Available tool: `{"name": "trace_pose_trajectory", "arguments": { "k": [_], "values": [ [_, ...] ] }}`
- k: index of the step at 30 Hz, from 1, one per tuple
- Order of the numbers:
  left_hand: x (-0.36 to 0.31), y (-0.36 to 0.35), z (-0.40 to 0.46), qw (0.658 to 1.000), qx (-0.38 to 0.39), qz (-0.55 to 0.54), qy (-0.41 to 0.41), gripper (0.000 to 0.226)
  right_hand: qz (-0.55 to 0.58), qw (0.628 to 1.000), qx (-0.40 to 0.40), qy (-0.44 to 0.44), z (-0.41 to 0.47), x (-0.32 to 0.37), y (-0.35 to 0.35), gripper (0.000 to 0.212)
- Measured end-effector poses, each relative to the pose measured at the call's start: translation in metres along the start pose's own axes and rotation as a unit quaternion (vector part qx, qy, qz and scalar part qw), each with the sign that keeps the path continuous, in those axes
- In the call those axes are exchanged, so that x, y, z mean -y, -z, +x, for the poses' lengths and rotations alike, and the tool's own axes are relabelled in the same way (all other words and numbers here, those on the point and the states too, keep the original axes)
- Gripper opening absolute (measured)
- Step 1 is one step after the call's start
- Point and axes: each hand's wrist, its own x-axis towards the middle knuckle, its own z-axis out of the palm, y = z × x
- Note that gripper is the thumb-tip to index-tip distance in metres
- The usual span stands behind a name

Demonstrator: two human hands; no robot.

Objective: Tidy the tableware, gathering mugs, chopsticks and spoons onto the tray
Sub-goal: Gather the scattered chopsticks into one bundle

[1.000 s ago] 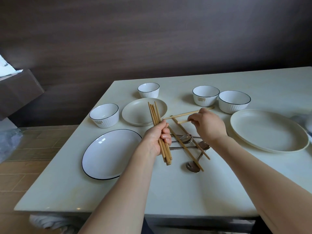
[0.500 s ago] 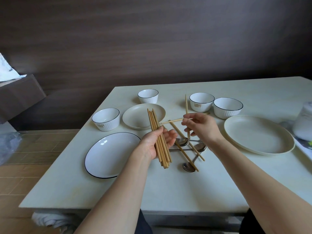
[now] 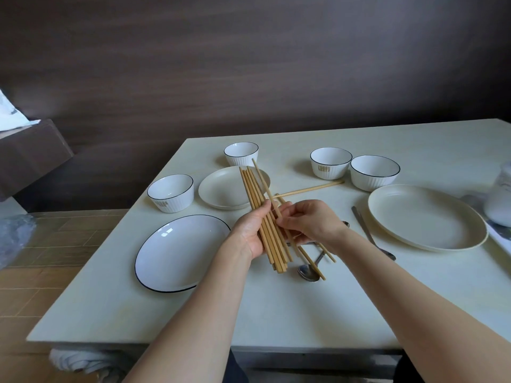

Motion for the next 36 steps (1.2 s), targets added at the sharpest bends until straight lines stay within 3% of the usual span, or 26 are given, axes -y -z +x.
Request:
{"name": "trace_pose_trajectory", "arguments": {
  "k": [7,12,15,21,27,36],
  "values": [
    [0.001,0.002,0.004,1.0,0.004,0.005,-0.015,0.016,-0.013,1.0,0.005,-0.019,0.0,0.003,0.0,0.019],
    [0.0,0.008,0.01,0.998,-0.031,-0.056,-0.028,0.013,-0.103,0.981,-0.163,0.0,0.012,-0.001,0.025,0.014],
    [-0.001,0.009,0.01,0.997,-0.05,-0.062,-0.017,0.021,-0.178,0.961,-0.213,-0.007,0.02,-0.012,0.038,0.012],
    [0.0,0.01,0.012,0.998,-0.044,-0.028,-0.021,0.03,-0.296,0.938,-0.173,-0.049,0.019,-0.024,0.042,0.009],
    [0.001,0.011,0.014,0.998,-0.051,-0.02,-0.004,0.025,-0.45,0.879,-0.123,-0.098,0.021,-0.034,0.032,0.024],
    [0.002,0.009,0.013,0.998,-0.038,-0.043,0.013,0.028,-0.478,0.858,-0.16,-0.095,0.017,-0.024,0.029,0.011]
  ]
}}
